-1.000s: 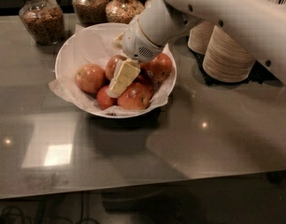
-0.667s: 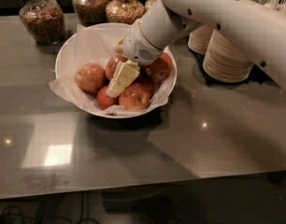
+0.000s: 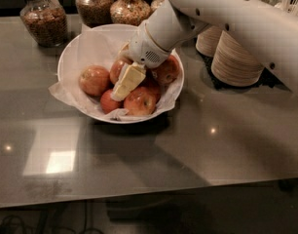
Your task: Pick apple from white bowl
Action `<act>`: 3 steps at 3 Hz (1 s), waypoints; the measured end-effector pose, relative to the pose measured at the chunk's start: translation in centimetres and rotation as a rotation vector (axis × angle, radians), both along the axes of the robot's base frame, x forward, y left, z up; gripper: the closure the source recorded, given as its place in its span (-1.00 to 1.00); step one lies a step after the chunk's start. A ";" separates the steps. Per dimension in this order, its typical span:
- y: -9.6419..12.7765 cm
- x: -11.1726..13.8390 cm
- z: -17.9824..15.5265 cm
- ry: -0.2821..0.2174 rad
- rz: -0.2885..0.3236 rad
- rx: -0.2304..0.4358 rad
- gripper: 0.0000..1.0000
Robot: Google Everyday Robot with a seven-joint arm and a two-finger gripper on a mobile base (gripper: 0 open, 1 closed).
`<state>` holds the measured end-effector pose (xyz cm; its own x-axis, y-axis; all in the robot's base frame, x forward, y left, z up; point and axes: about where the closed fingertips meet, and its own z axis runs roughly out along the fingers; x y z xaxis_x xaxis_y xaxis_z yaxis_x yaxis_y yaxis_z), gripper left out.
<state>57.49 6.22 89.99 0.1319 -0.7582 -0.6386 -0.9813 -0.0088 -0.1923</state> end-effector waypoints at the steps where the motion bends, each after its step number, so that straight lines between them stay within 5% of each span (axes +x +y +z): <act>1: 0.0 0.0 0.0 0.000 0.000 0.000 0.70; 2: 0.0 0.0 0.0 0.000 0.000 0.000 1.00; 3: 0.1 -0.6 2.2 -0.025 0.021 0.020 1.00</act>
Offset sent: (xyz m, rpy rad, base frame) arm 0.0000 0.0000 0.0000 0.0000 0.0000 0.0000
